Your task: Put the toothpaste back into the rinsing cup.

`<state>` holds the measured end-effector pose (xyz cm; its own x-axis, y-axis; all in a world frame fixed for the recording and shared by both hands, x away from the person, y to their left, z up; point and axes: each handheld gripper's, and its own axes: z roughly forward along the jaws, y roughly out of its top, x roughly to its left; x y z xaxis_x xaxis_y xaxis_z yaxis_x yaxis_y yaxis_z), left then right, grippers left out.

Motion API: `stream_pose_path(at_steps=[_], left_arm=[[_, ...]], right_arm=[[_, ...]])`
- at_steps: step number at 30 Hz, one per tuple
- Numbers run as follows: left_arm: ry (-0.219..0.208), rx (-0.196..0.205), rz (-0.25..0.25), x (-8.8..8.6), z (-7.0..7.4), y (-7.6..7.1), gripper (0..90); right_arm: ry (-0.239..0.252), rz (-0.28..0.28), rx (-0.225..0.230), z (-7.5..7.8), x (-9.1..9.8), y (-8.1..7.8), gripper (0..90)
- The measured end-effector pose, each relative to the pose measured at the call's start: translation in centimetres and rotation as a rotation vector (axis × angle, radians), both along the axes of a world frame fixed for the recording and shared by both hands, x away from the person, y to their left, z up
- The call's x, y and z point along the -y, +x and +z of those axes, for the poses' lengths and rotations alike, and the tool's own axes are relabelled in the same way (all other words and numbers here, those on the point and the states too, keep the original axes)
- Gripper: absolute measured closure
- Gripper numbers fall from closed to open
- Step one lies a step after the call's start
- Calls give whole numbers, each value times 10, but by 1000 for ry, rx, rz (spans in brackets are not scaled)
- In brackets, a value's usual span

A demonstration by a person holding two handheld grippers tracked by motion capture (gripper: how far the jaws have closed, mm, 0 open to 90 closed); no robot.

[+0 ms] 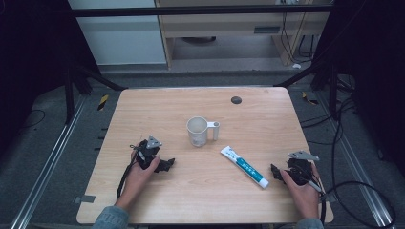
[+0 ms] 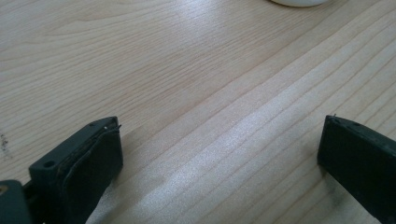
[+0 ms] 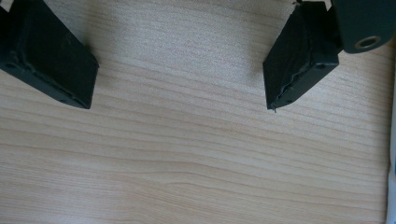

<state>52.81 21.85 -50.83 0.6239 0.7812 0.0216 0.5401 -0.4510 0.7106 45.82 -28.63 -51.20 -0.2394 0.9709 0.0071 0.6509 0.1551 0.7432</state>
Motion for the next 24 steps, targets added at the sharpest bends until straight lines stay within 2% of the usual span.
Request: stream_pose_path(at_steps=[8, 12, 13, 14, 15, 16, 17, 19, 21, 23, 24], left_arm=[[4, 2, -6, 0, 0, 1, 0], [6, 1, -8, -1, 0, 1, 0], [6, 1, -8, -1, 0, 1, 0], [6, 1, -8, -1, 0, 1, 0], [6, 1, -8, -1, 0, 1, 0], [6, 1, -8, -1, 0, 1, 0], [5, 1, -8, -1, 0, 1, 0], [5, 0, -7, 0, 0, 1, 0], [5, 0, -7, 0, 0, 1, 0], [5, 0, -7, 0, 0, 1, 0], [5, 0, -7, 0, 0, 1, 0]], right_arm=[[-1, -4, 2, 0, 0, 0, 105], [15, -3, 1, 1, -2, -4, 121], [17, 9, -20, 5, -4, -8, 129], [17, 9, -20, 5, -4, -8, 129], [-5, 28, -20, 13, -8, -12, 152], [-5, 28, -20, 13, -8, -12, 152], [-17, 43, -13, 22, -11, -16, 164], [-26, 53, -13, 27, -13, -19, 167], [-42, 72, -26, 39, -17, -23, 167], [-30, 94, -42, 47, -22, -27, 167], [-47, 117, -46, 52, -26, -28, 167]])
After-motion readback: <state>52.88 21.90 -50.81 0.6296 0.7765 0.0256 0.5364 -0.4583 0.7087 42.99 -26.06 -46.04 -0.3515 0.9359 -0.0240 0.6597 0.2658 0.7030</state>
